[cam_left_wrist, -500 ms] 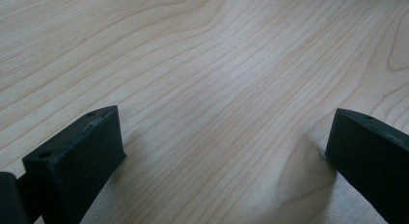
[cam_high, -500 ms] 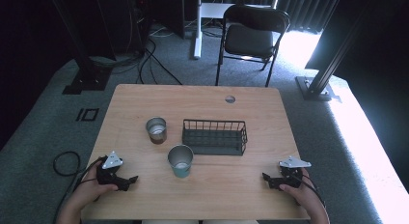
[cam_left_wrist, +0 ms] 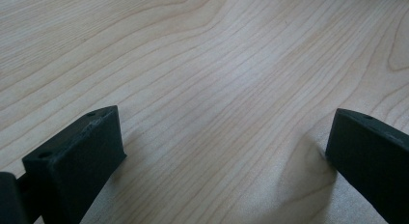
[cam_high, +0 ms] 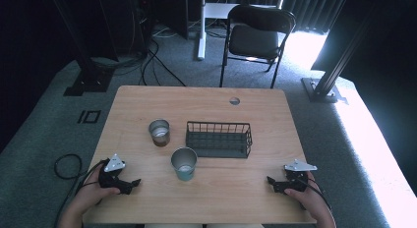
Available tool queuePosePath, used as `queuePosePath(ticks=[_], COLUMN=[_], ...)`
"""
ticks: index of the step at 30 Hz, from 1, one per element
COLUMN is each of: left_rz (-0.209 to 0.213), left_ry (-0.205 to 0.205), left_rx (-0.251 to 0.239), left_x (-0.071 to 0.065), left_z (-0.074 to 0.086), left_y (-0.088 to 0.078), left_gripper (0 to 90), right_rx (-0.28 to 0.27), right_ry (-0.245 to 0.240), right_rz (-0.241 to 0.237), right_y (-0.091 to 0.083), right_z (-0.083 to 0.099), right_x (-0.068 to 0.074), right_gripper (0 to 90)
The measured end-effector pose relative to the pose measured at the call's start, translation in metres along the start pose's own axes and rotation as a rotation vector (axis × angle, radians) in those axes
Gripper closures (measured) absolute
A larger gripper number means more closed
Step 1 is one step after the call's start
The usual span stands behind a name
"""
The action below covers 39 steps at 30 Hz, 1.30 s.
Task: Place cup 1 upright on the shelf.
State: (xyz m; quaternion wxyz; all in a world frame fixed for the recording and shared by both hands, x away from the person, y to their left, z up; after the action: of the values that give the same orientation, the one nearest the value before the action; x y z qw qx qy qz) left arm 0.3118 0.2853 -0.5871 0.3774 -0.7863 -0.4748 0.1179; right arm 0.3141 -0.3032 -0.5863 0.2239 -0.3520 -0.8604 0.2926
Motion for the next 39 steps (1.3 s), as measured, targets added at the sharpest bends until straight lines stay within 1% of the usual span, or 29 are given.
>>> queuePosePath(ticks=[1,4,5,6,7,12,13,14,16,17,19,23,25,27,31,33,36,37,39], left_rz=[0.0,0.0,0.0,0.0,0.0,0.0,0.0,0.0,0.0,0.0,0.0,0.0,0.0,0.0,0.0,0.0,0.0,0.0,0.0], left_ry=[0.0,0.0,0.0,0.001,0.0,0.0,0.0,0.0,0.0,0.0,0.0,0.0,0.0,0.0,0.0,0.0,0.0,0.0,0.001], left_rx=[0.0,0.0,0.0,0.0,0.0,0.0,0.0,0.0,0.0,0.0,0.0,0.0,0.0,0.0,0.0,0.0,0.0,0.0,0.0], left_x=[0.0,0.0,0.0,0.0,0.0,0.0,0.0,0.0,0.0,0.0,0.0,0.0,0.0,0.0,0.0,0.0,0.0,0.0,0.0], left_z=[0.0,0.0,0.0,0.0,0.0,0.0,0.0,0.0,0.0,0.0,0.0,0.0,0.0,0.0,0.0,0.0,0.0,0.0,0.0], left_y=[0.0,0.0,0.0,0.0,0.0,0.0,0.0,0.0,0.0,0.0,0.0,0.0,0.0,0.0,0.0,0.0,0.0,0.0,0.0], left_gripper=[0.3,0.3,0.3,0.3,0.3,0.3,0.3,0.3,0.3,0.3,0.3,0.3,0.3,0.3,0.3,0.3,0.3,0.3,0.3], right_rx=[-0.005,0.001,0.011,0.011,0.009,0.006,0.01,0.01,0.006,0.004,0.001,-0.007,-0.01,-0.016,-0.023,-0.026,-0.024,-0.027,-0.025], right_ry=[0.006,-0.007,-0.023,-0.023,-0.027,-0.03,-0.042,-0.042,-0.048,-0.058,-0.062,-0.076,-0.076,-0.09,-0.096,-0.108,-0.114,-0.122,-0.128], right_rz=[-0.005,-0.007,-0.022,-0.022,-0.035,-0.043,-0.046,-0.046,-0.054,-0.066,-0.068,-0.092,-0.095,-0.115,-0.131,-0.147,-0.155,-0.162,-0.166], right_y=[0.0,0.0,0.001,0.001,0.003,0.005,0.006,0.006,0.007,0.008,0.008,0.01,0.011,0.012,0.015,0.018,0.02,0.022,0.023], right_z=[0.0,0.0,0.0,0.0,0.0,-0.002,-0.003,-0.003,-0.004,-0.006,-0.007,-0.013,-0.014,-0.016,-0.02,-0.023,-0.025,-0.027,-0.028], right_x=[0.001,0.002,0.007,0.007,0.011,0.015,0.018,0.018,0.021,0.025,0.026,0.034,0.035,0.039,0.045,0.05,0.054,0.057,0.058], right_gripper=[10.8,10.8,10.9,10.9,10.9,10.9,10.9,10.9,10.9,10.9,10.9,10.9,10.9,10.9,10.9,10.9,10.9,10.9,10.9])
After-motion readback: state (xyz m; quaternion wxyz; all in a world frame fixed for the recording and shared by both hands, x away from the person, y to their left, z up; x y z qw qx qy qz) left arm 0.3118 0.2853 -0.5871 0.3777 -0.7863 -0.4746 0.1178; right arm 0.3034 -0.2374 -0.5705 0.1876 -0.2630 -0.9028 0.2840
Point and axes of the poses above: each handheld gripper's, and its own axes: y roughly forward along the jaws, z roughly out of its underside, x roughly to its left, the point moved 4 cm from there along y, roughly forward along the jaws, and after that the axes turned 13 degrees about -z, right-handed, at the moved point
